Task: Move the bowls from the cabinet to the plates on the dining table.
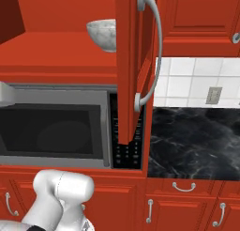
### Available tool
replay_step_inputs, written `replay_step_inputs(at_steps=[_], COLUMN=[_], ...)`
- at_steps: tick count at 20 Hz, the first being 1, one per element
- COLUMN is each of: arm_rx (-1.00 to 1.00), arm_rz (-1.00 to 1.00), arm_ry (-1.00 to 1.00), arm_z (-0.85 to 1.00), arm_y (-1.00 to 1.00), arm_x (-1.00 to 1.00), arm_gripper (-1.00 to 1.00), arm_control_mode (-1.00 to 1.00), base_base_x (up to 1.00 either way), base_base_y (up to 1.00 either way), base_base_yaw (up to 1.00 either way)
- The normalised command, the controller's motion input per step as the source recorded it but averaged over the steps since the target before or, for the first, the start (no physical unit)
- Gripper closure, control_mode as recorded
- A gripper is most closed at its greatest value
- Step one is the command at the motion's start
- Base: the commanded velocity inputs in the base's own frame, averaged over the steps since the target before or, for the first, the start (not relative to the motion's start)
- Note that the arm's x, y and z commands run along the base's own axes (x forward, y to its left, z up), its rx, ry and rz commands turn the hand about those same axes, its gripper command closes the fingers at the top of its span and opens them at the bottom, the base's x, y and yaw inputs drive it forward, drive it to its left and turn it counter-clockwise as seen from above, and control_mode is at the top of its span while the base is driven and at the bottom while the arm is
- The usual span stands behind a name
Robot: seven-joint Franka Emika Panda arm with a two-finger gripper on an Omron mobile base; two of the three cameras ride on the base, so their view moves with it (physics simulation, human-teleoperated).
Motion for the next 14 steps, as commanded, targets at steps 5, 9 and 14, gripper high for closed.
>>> replay_step_inputs(at_steps=[5,9,14], arm_rx=[-0.22,-0.13,-0.04], arm_rz=[0.00,0.00,0.00], arm_ry=[-0.02,-0.03,-0.08], arm_z=[0.71,0.46,0.16], arm_y=[0.00,0.00,-0.03], arm_x=[0.04,0.40,0.64], arm_gripper=[-1.00,-1.00,-1.00], arm_control_mode=[-1.00,-1.00,-1.00], base_base_x=[0.00,0.00,0.00], base_base_y=[0.00,0.00,0.00], base_base_yaw=[0.00,0.00,0.00])
